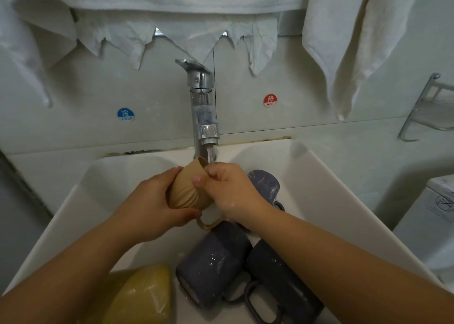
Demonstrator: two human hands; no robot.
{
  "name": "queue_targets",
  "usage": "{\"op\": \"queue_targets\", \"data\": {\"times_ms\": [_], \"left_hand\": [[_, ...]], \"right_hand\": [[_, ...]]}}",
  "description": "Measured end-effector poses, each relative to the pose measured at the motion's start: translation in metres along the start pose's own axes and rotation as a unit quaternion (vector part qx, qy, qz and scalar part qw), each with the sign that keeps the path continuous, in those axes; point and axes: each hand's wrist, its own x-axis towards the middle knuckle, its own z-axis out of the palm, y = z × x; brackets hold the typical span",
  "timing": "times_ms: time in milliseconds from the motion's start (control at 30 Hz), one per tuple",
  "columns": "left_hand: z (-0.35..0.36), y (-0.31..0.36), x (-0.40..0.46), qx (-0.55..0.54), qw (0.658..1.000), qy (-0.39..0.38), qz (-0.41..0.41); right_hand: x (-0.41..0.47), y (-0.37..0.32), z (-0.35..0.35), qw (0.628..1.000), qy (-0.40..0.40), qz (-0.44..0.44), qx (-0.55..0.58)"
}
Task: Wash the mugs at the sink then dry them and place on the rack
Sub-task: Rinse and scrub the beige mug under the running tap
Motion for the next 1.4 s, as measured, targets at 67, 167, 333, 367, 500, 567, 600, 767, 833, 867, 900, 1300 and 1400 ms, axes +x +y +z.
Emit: {"op": "queue_targets", "data": {"times_ms": [67, 167, 333, 367, 500, 567, 600, 767, 833, 867, 900, 1300, 1400], "left_hand": [[0.006, 0.004, -0.001, 0.031, 0.999, 0.005, 0.017], [0.012, 0.002, -0.001, 0.081, 0.997, 0.008, 0.002], [0.012, -0.007, 0.004, 0.109, 0.993, 0.05, 0.018], [0.011, -0.008, 0.004, 0.108, 0.993, 0.051, 0.015], [0.012, -0.003, 0.002, 0.055, 0.998, 0.018, -0.027], [0.012, 0.0, 0.002, -0.049, 0.996, -0.039, -0.063], [0.011, 0.001, 0.003, -0.104, 0.99, -0.067, -0.07], [0.004, -0.008, 0.002, -0.169, 0.978, -0.089, -0.08], [0.008, -0.007, 0.0, -0.139, 0.985, -0.055, -0.081], [0.011, -0.005, -0.001, -0.123, 0.989, -0.041, -0.073], [0.014, -0.002, -0.002, -0.094, 0.994, -0.033, -0.053], [0.018, -0.005, 0.0, 0.108, 0.994, -0.012, 0.008], [0.018, 0.002, -0.002, -0.001, 0.998, -0.048, -0.034]], "right_hand": [[0.001, -0.001, -0.003, 1.0, 0.023, 0.015, 0.0], [-0.002, -0.003, -0.005, 0.999, 0.024, 0.025, 0.006], [-0.003, -0.003, 0.0, 0.999, -0.005, 0.052, 0.003], [-0.003, -0.003, 0.001, 0.999, -0.004, 0.046, -0.003], [-0.005, -0.002, -0.002, 1.0, 0.011, -0.004, 0.003], [-0.007, -0.002, -0.004, 0.999, 0.012, -0.029, 0.017], [-0.008, -0.002, -0.005, 0.999, 0.006, -0.039, 0.012], [-0.012, -0.002, -0.008, 0.999, -0.037, -0.026, -0.012], [-0.01, -0.003, -0.007, 0.999, -0.036, -0.01, -0.026], [-0.009, -0.003, -0.006, 0.999, -0.029, -0.003, -0.023], [-0.008, -0.003, -0.005, 1.0, -0.019, 0.006, -0.018], [-0.005, -0.002, -0.004, 0.998, -0.028, 0.039, -0.034], [-0.009, -0.001, -0.003, 0.999, -0.024, 0.0, -0.039]]}}
